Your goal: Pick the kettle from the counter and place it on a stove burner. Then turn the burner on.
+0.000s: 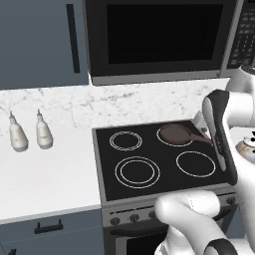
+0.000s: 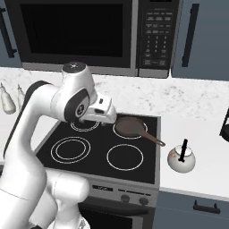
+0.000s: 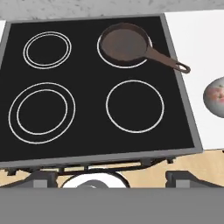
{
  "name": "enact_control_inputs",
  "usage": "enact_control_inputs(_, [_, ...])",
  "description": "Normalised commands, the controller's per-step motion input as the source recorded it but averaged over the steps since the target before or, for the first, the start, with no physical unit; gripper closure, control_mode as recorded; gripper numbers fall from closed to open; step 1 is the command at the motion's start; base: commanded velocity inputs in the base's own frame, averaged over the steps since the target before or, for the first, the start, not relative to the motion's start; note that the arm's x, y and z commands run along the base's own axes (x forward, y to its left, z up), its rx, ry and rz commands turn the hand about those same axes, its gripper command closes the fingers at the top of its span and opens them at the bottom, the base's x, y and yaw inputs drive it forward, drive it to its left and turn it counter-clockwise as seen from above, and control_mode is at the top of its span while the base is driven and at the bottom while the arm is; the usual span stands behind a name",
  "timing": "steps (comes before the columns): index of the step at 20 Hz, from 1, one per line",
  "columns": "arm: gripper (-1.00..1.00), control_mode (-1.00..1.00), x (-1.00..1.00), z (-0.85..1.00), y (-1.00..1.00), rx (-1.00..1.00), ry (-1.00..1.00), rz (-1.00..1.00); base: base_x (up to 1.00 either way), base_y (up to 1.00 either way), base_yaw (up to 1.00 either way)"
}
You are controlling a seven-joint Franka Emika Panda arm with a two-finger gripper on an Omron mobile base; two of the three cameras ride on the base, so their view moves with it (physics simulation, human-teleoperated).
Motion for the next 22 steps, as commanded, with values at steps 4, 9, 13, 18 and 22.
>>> enact_control_inputs(4, [-1.0,-1.0,-0.94,-0.08,-1.0,0.0,-0.1,-0.13,0.0,0.0,0.0])
enact_control_inputs(9, [-1.0,-1.0,-0.69,-0.09,-1.0,0.0,-0.06,-0.11,0.0,0.0,0.0])
enact_control_inputs(13, [-1.0,-1.0,-0.17,-0.03,-1.0,0.0,0.0,-0.15,0.0,0.0,0.0])
enact_control_inputs(18, [-1.0,-1.0,0.18,-0.02,-1.0,0.0,0.0,-0.1,0.0,0.0,0.0])
enact_control_inputs(22, [-1.0,-1.0,0.76,-0.16,-1.0,0.16,0.05,0.03,0.0,0.0,0.0])
